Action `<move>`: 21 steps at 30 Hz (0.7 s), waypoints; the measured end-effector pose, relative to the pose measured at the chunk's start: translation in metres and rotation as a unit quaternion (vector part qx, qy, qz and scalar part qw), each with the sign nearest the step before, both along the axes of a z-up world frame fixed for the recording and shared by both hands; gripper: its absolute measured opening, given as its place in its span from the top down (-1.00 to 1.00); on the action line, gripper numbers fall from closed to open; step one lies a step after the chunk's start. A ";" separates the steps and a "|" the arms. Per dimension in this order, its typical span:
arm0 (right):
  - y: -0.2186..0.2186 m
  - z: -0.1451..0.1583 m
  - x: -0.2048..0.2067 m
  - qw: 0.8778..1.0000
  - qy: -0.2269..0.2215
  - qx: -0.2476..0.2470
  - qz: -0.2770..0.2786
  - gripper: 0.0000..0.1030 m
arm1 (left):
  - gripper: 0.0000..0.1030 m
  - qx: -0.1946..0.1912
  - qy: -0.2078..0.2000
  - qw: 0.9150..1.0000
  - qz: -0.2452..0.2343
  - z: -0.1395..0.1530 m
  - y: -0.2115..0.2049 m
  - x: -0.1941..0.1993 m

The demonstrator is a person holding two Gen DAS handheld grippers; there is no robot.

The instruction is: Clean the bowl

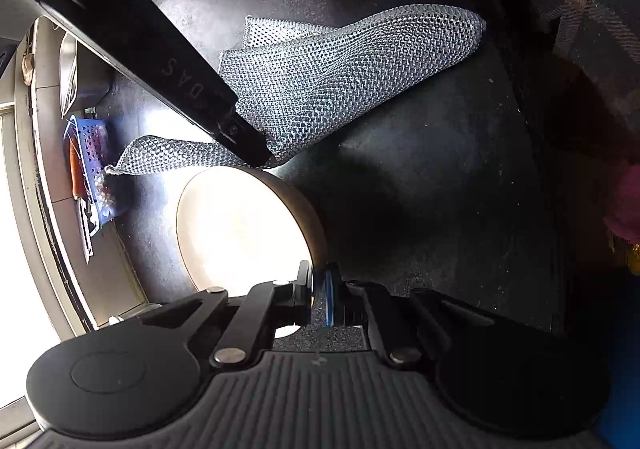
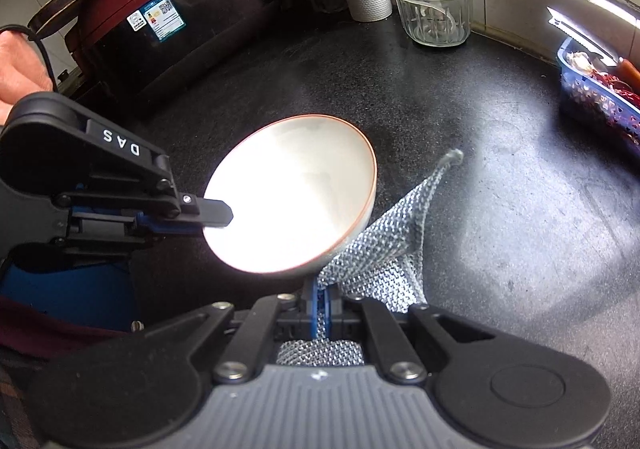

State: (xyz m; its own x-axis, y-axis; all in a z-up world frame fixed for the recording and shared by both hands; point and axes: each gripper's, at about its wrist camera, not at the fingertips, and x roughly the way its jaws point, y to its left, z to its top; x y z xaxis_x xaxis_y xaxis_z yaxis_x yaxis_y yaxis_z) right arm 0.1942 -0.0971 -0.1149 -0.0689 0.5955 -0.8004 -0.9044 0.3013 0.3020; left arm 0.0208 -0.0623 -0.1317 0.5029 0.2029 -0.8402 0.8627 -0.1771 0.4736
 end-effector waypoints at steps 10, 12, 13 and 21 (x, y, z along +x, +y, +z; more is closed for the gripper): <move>0.000 0.003 -0.002 1.000 -0.002 -0.001 0.001 0.94 | 0.89 0.004 0.008 1.000 0.003 0.000 0.002 0.002; 0.000 0.003 -0.003 1.000 -0.003 -0.001 0.002 0.94 | 0.89 0.003 0.006 1.000 0.009 0.000 0.004 0.000; 0.000 0.003 -0.003 1.000 -0.003 0.000 0.002 0.94 | 0.89 0.003 0.005 1.000 0.011 0.000 0.005 -0.001; -0.002 0.006 -0.005 1.000 -0.003 0.004 0.000 0.94 | 0.83 0.001 -0.004 1.000 0.018 -0.001 0.012 -0.003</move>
